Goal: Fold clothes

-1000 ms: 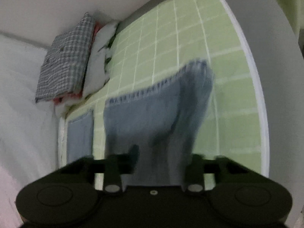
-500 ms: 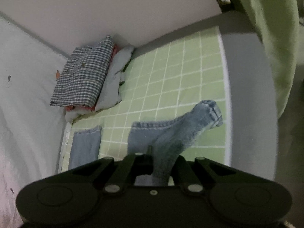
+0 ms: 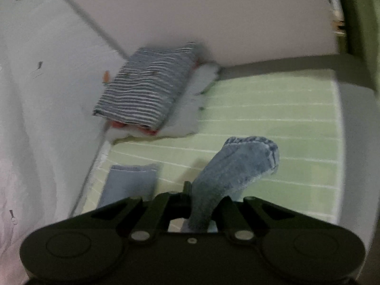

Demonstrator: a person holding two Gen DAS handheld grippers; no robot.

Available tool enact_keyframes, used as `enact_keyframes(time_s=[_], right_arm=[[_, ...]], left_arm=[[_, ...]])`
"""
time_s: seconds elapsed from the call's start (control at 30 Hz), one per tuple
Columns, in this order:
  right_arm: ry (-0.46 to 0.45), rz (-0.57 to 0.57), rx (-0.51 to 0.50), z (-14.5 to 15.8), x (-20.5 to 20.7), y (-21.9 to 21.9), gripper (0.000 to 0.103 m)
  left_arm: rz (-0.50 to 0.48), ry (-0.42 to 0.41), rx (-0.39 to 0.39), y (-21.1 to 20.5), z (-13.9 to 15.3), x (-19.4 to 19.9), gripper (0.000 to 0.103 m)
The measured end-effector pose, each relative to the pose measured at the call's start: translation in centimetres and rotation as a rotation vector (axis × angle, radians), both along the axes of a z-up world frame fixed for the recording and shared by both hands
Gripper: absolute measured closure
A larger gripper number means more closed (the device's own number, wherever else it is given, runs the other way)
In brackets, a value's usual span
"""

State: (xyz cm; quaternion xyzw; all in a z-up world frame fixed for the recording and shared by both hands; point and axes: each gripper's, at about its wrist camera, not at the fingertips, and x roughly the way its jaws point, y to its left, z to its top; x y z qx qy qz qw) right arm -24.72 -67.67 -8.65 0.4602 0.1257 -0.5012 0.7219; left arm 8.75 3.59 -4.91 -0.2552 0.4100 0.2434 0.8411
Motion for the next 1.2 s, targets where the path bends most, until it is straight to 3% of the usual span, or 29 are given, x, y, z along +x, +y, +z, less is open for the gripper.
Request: enact_keyframes(time_s=[0.2,0.43,0.47,0.53,0.6,0.67,0.7,0.73,0.87,0.97,1.07,1.17,1.2], right_arm=[[0.015,0.093,-0.044,0.7,8.4,-3.6,0.101],[0.05,0.281,-0.016,-1.0,25.4,-9.7,0.098],[0.074,0.335,-0.004,-1.9,28.3,-10.4,0.094],[0.14,0.414,-0.001,-3.3,31.9,-10.8,0.057],[0.198,0.464,-0.015,-4.3,34.2,-10.7,0.051],[0.237,0.464,-0.058,-4.8,33.5,-9.6,0.038],[0.257,0.45,-0.078,-5.1,32.4,-8.8,0.026],[0.278,0.43,-0.096,-5.4,31.0,-8.1,0.023],[0.383,0.31,-0.083,-7.4,25.4,-6.5,0.022],[0.363,0.237,-0.007,-9.2,22.2,-6.4,0.022],[0.301,0.227,-0.004,-9.7,20.9,-5.9,0.021],[0.258,0.275,-0.029,-10.0,21.7,-5.5,0.021],[0.262,0.299,-0.049,-10.1,22.3,-5.2,0.027]], left_arm=[[0.007,-0.015,0.008,-2.8,0.7,4.2,0.086],[0.007,-0.06,0.049,-7.3,-0.7,13.6,0.082],[-0.011,-0.063,0.08,-8.0,-1.0,15.0,0.075],[-0.048,-0.058,0.143,-9.3,-1.5,17.4,0.059],[-0.094,-0.046,0.178,-10.3,-1.7,18.0,0.021],[-0.144,-0.046,0.195,-11.2,-2.0,17.6,0.019],[-0.169,-0.046,0.204,-11.6,-2.1,17.4,0.018],[-0.194,-0.046,0.212,-12.0,-2.2,17.2,0.017],[-0.304,0.034,0.195,-14.0,-3.7,15.5,0.017],[-0.39,0.074,0.156,-15.7,-4.4,14.1,0.017],[-0.483,0.091,0.123,-18.2,-4.4,13.0,0.017],[-0.566,0.074,0.101,-20.5,-3.7,12.0,0.017],[-0.594,0.065,0.102,-21.2,-3.4,11.6,0.017]])
